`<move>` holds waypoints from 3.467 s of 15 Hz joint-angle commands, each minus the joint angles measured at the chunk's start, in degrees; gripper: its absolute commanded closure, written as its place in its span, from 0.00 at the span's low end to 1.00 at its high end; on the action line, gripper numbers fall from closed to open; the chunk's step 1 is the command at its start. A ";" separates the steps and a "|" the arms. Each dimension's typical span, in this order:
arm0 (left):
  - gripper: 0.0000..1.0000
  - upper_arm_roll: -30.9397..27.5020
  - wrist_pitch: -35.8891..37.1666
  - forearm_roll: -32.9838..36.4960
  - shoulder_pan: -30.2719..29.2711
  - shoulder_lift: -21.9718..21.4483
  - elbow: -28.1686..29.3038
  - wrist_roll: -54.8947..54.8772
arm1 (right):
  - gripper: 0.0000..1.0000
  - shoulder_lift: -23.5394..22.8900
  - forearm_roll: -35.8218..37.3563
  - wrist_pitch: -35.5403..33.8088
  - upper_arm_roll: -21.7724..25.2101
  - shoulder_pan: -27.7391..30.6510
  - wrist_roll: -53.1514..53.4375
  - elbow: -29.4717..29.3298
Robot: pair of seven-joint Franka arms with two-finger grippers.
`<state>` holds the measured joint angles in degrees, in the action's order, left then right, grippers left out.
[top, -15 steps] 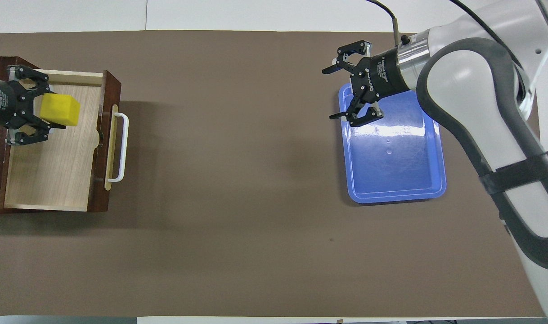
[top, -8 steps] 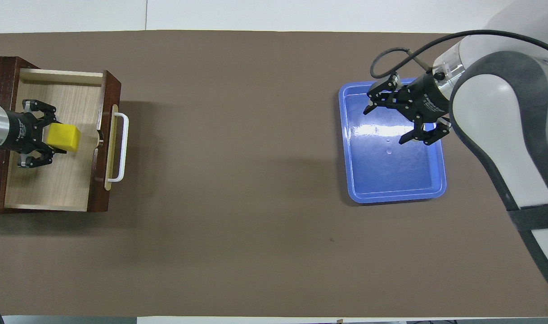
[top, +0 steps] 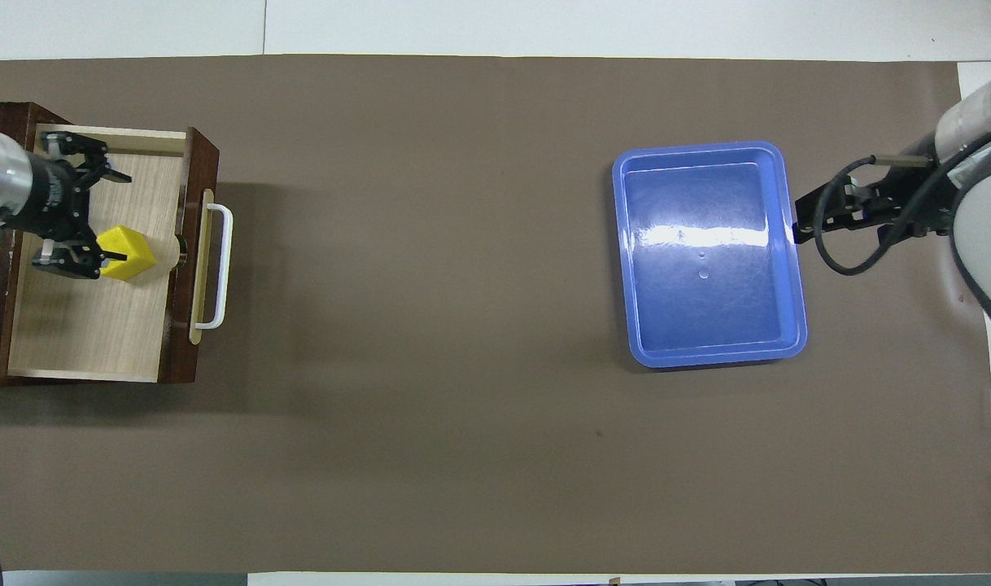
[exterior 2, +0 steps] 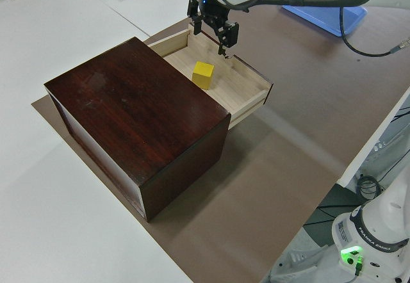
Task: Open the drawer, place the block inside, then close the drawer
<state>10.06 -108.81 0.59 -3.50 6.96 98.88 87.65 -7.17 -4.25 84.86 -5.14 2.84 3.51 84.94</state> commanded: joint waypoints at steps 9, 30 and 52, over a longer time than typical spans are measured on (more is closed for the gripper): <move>0.00 -0.74 -5.98 13.99 5.61 -1.07 10.37 5.17 | 0.00 10.59 5.21 -1.82 -0.57 1.03 -6.41 10.41; 0.00 0.84 -0.99 10.59 -5.99 -5.37 6.43 -40.20 | 0.00 9.98 6.01 3.12 -0.48 2.52 -6.67 11.92; 0.00 -0.56 25.41 -0.15 2.18 -3.53 -6.07 -78.24 | 0.00 7.87 5.75 6.02 0.75 2.08 -5.97 10.51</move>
<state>11.34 -84.96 0.90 -2.85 2.45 95.00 10.33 0.34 0.92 90.31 -3.75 4.24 -1.37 95.55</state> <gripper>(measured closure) 0.000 0.000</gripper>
